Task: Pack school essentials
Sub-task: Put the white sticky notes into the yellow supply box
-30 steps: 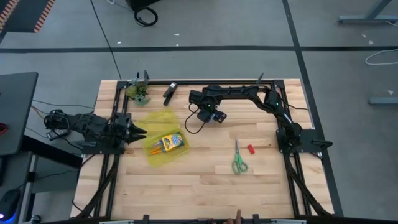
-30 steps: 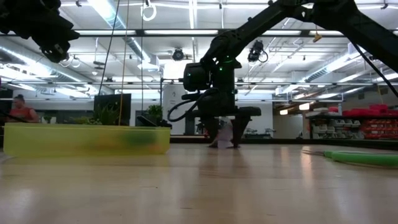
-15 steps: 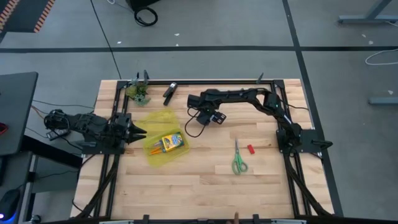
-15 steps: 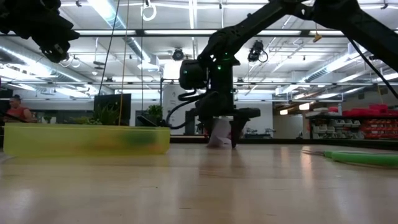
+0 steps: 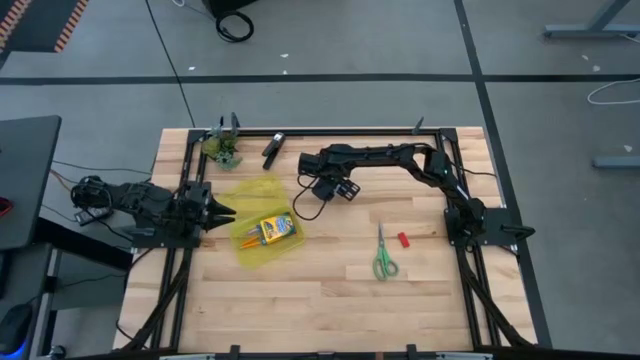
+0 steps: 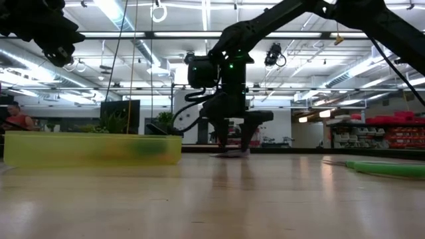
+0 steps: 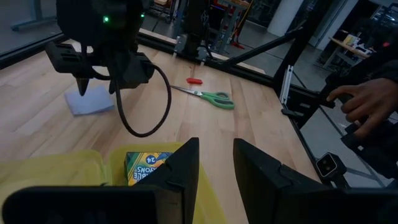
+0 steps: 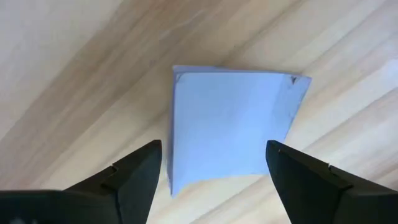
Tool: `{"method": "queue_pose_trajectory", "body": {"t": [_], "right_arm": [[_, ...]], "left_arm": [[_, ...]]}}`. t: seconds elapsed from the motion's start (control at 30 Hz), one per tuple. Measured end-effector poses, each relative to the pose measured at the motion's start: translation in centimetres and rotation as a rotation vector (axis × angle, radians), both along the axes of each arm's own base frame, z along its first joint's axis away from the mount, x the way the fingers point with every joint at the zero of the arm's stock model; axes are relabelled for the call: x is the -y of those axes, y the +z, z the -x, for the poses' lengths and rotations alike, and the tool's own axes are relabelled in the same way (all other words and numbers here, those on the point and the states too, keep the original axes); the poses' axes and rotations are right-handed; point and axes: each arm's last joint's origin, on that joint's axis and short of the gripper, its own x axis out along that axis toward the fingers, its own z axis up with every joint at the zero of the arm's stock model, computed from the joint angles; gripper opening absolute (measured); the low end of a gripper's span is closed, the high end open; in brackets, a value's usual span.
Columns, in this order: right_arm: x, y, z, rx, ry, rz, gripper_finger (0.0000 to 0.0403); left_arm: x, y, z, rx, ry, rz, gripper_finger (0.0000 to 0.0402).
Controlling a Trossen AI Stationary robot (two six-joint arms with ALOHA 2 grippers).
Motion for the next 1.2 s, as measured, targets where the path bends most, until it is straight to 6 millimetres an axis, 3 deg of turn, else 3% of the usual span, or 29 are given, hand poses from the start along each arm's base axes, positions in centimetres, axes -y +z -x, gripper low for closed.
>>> {"method": "queue_pose_trajectory", "body": {"t": [0.33,0.53,0.7,0.9,1.2], "right_arm": [[0.3,0.1,-0.2,0.044,-0.042,-0.04,0.0293],[0.9,0.1,-0.2,0.1,-0.158,-0.091,0.0297],[1.9,0.0,0.1,0.12,-0.232,-0.137,0.0326],[2.2,0.0,0.2,0.129,-0.287,-0.133,0.0391],[0.8,0.3,-0.3,0.112,-0.249,-0.017,0.0395]], "left_arm": [[0.0,0.0,0.0,0.0,0.0,0.0,0.0107],[0.0,0.0,0.0,0.0,0.0,0.0,0.0107],[0.0,0.0,0.0,0.0,0.0,0.0,0.0107],[0.0,0.0,0.0,0.0,0.0,0.0,0.0107],[0.0,0.0,0.0,0.0,0.0,0.0,0.0107]]}}
